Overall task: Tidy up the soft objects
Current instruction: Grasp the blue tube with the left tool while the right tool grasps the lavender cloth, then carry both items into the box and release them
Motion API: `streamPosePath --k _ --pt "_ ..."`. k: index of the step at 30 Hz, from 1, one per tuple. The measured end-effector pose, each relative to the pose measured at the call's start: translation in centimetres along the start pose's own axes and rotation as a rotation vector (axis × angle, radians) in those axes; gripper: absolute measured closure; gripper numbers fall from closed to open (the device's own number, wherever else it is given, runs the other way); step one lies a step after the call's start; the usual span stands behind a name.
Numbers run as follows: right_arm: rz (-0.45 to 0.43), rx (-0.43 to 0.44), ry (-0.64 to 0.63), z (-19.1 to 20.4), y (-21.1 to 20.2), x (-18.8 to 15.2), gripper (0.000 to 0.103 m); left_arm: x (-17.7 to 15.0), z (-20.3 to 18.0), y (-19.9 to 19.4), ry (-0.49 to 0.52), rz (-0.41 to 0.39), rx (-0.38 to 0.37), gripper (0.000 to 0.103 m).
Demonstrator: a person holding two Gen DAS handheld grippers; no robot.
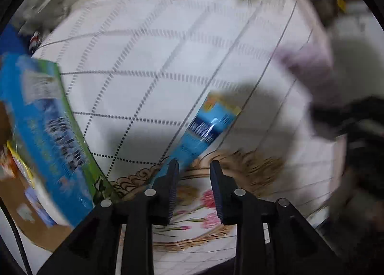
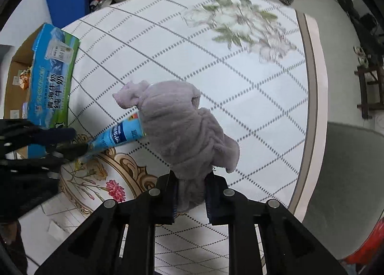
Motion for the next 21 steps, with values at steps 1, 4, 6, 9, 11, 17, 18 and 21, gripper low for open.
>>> streamPosePath --k 1,4,6,9,11,17,18,21 --pt "0.003 0.008 0.017 -0.1 0.4 -0.5 0.084 0.0 -0.2 1.2 0.035 0.018 0.057 0.077" --pt "0.01 0.017 0.044 -0.6 1.3 -1.2 0.084 0.1 -0.9 4.0 0.105 0.047 0.17 0.076" --pt "0.015 0.013 0.054 -0.8 1.7 -1.5 0.084 0.0 -1.5 5.4 0.15 0.058 0.227 0.073" --pt "0.019 0.01 0.078 -1.3 2.1 -2.3 0.084 -0.1 -2.2 5.4 0.157 0.015 0.236 0.075" --pt "0.019 0.01 0.093 -1.4 2.2 -2.6 0.084 -0.4 -2.1 5.2 0.104 0.001 0.191 0.083" --pt "-0.018 0.032 0.141 -1.3 1.1 -3.7 0.084 -2.4 -1.3 1.2 -0.026 -0.108 0.035 0.09" --pt "-0.028 0.04 0.149 -1.2 0.7 -3.8 0.084 -3.0 -1.0 0.1 -0.047 -0.122 -0.004 0.09" --pt "-0.067 0.068 0.165 -0.1 -0.8 -4.2 0.084 -4.8 0.4 -3.9 -0.097 -0.181 -0.103 0.09"
Point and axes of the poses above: each gripper's, at about its wrist camera, not at the fingertips, and y roughly the way its jaws point, z to its left, x to its top, the point moved 6 cm from there along y, roughly the way its jaws point, and after that the axes turned 15 degrees about -y, right-handed, at the moved point
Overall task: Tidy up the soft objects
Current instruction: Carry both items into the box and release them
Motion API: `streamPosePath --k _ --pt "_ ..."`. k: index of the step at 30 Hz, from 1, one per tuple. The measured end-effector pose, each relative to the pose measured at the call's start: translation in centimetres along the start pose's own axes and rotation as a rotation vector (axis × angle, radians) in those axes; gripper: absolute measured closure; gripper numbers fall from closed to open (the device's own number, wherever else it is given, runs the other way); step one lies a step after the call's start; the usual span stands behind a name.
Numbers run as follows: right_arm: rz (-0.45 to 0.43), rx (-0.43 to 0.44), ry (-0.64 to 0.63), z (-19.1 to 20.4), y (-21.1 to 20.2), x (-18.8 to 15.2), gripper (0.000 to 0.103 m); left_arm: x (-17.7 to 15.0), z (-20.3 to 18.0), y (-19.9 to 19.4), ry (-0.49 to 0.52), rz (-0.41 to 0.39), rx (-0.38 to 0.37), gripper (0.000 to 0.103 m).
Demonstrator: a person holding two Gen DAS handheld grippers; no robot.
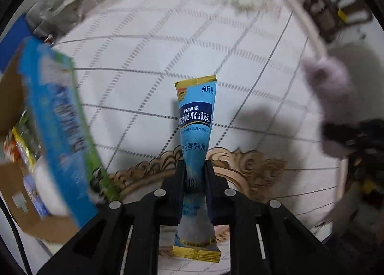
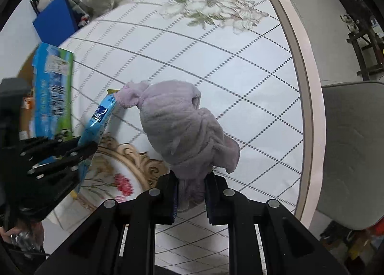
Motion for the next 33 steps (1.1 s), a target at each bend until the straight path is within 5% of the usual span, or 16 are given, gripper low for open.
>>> streamPosePath --k 5,12,18,22,33 --pt "-0.068 0.053 -0.018 4.1 -3.1 0.4 0.084 -0.2 4.2 -8.1 -0.085 -0.131 -0.091 0.09" --pt "-0.16 0.15 -0.108 15.5 -6.8 2.5 0.084 -0.1 13.7 -16.3 -0.203 -0.287 -0.078 0.09" --pt "-0.141 0.23 -0.122 26.1 -5.1 5.4 0.084 -0.2 26.1 -16.0 -0.332 -0.298 0.022 0.09" --pt "-0.101 0.236 -0.045 29.6 -2.1 7.1 0.084 0.5 32.4 -13.8 -0.414 -0.264 0.056 0.09" --pt "-0.035 0.091 0.072 31.8 3.6 9.2 0.084 1.0 41.4 -5.5 -0.542 -0.093 0.066 0.09"
Point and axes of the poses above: each gripper's, at about its wrist camera, not at the fingertips, and y roughly the way its jaws point, z to its left, x to its top, the point moved 6 cm from there along y, roughly the way its jaws point, and after that the axes turned 15 degrees about -y, right-handed, at the moved point
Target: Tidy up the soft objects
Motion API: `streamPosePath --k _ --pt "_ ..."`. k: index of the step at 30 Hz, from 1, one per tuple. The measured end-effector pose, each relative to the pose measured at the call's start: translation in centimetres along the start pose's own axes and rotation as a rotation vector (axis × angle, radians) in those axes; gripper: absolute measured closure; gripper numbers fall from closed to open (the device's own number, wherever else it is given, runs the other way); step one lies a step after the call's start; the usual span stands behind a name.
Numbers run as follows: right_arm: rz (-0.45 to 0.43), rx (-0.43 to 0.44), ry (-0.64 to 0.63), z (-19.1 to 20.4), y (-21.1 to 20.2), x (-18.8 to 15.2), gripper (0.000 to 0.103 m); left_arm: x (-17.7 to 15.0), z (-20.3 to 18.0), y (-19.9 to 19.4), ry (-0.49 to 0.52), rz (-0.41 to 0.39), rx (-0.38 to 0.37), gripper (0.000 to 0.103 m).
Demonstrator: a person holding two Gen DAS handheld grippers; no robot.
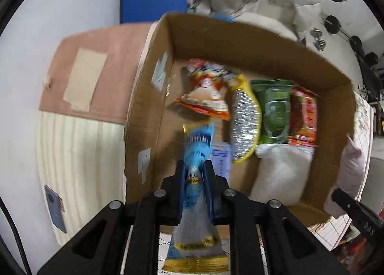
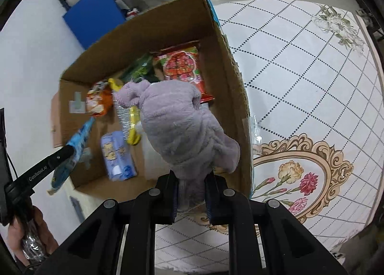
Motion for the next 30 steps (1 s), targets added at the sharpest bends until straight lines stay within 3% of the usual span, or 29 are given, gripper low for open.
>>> streamPosePath --k 3,5,6,7,12,20,23,25,30 --pt "0.058 -0.049 -0.02 -0.3 2.0 0.1 0.075 0.1 1.1 2.1 -0.007 0.069 0.055 0.089" --pt "0.065 -0.083 -0.025 -0.4 2.5 0.1 0.053 0.3 1.5 2.5 -0.023 0.088 0.039 0.085" --pt "0.061 -0.082 -0.021 -0.5 2.5 0.1 0.036 0.5 1.9 2.5 -0.032 0.086 0.042 0.079" --pt "0.054 -0.08 -0.019 -0.5 2.5 0.2 0.029 0.6 2.2 2.5 -0.034 0.087 0.043 0.075" --pt "0.048 -0.076 -0.024 -0.3 2.1 0.5 0.025 1.0 3.0 1.8 -0.036 0.064 0.034 0.067" --pt "0.024 -0.078 -0.044 0.2 0.0 0.6 0.022 -0.2 1.9 -0.5 0.011 -0.022 0.057 0.066" --pt "0.002 -0.101 -0.092 1.0 -1.1 0.5 0.019 -1.5 0.4 -2.0 0.038 -0.066 0.045 0.05" --pt "-0.013 -0.122 -0.13 1.5 -1.7 0.3 0.009 -2.4 -0.4 -3.1 0.049 -0.107 0.026 0.031" --pt "-0.052 -0.173 -0.186 2.2 -2.9 -0.2 0.0 -3.9 -2.1 -4.9 0.068 -0.183 0.0 0.009"
Point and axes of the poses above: each gripper's, at about its wrist camera, not at the fingertips, and y roughly the way its jaws point, z to its left, x to its top, the point moved 6 cm from there along y, roughly the way its jaws point, and after that the axes turned 15 degrees about -y, right-handed, at the moved point
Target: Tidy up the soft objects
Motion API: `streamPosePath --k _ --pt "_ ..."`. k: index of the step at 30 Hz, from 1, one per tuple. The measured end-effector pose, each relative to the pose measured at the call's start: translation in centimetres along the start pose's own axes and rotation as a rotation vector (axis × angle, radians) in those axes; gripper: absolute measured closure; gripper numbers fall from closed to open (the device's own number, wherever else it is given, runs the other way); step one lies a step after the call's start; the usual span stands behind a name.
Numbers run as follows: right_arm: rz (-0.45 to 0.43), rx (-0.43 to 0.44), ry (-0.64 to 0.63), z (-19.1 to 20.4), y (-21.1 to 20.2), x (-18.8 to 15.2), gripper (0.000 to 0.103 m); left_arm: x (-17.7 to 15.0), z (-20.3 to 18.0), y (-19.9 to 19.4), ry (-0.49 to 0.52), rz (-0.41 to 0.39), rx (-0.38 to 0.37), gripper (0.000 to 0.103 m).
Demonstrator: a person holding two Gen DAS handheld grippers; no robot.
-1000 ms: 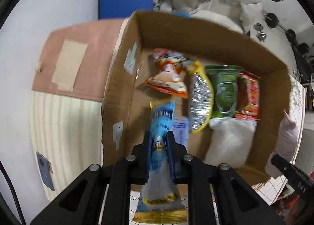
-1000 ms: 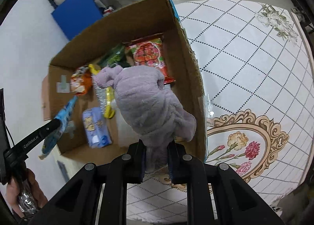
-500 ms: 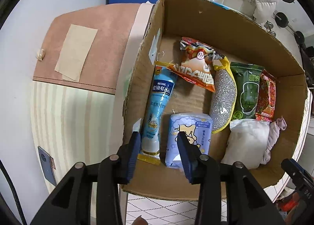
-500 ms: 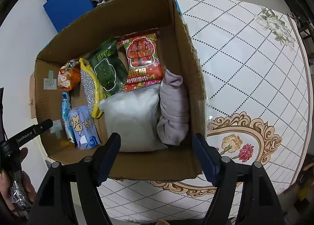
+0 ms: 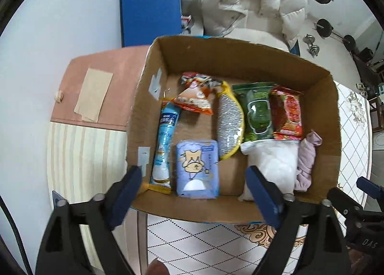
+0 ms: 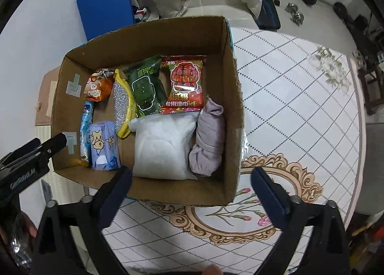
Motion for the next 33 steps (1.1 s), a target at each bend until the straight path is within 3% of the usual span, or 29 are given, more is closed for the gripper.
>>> streamPosePath --k 2,12,17,24,33 --pt "-0.008 -0.02 -0.006 -0.1 -0.2 -0.1 0.0 -0.3 -0.6 -0.2 0.007 -0.015 0.0 0.003" --pt "-0.013 -0.063 -0.004 -0.9 -0.1 -0.2 0.0 -1.4 -1.8 0.2 0.002 0.003 -0.008 0.002" --pt "-0.031 -0.064 -0.007 -1.1 -1.2 -0.5 0.0 -1.7 -2.3 -1.3 0.006 -0.026 -0.023 0.002" --pt "-0.136 -0.082 -0.02 -0.9 -6.6 -1.8 0.0 -3.0 -3.0 -7.6 0.034 -0.128 -0.052 0.002" --pt "-0.292 -0.096 -0.047 0.0 -17.4 -7.6 0.0 -7.8 -2.3 -17.6 0.041 -0.254 -0.106 0.002"
Point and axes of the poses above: each gripper's, at about its wrist camera, not at the fingertips, and y roughly the way its jaws point, z to its left, x to its top, the point moved 6 cm from there along y, roughly the way its jaws point, and after that the axes turned 15 degrees about -y, right-handed, at the moved point
